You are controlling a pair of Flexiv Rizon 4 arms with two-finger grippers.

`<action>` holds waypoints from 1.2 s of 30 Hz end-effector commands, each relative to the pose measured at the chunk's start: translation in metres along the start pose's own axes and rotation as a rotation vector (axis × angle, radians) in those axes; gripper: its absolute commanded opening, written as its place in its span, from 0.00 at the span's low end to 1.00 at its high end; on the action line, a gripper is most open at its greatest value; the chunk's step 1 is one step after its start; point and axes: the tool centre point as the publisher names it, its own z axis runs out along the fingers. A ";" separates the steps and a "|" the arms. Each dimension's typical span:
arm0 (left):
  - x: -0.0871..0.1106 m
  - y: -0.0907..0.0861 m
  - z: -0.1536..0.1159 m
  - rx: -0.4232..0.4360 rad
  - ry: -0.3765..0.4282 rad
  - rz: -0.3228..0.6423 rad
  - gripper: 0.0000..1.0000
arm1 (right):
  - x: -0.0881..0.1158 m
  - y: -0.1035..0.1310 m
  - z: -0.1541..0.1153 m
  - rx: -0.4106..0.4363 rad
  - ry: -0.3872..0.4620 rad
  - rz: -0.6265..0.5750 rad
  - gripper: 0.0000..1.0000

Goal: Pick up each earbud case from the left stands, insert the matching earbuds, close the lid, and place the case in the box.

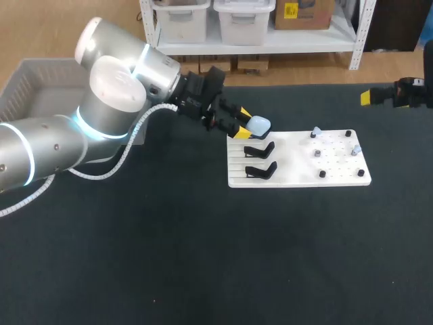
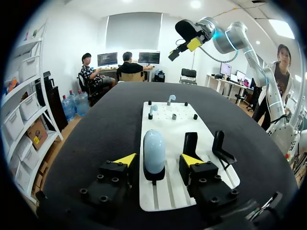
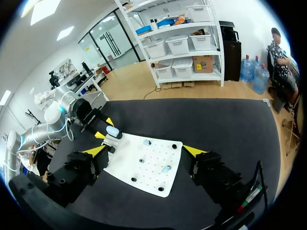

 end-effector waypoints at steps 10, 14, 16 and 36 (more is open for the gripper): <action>-0.001 0.006 0.008 -0.003 0.006 -0.001 0.49 | 0.000 0.000 -0.001 0.002 0.001 0.000 1.00; 0.000 0.007 0.010 -0.004 0.012 -0.003 0.58 | 0.000 0.000 -0.001 0.002 0.001 0.000 1.00; 0.001 0.008 0.010 -0.007 0.014 -0.005 0.56 | 0.000 0.000 -0.001 0.002 0.001 0.000 1.00; -0.001 0.007 0.017 0.000 0.020 0.001 0.44 | 0.000 0.000 -0.001 0.002 0.001 0.000 1.00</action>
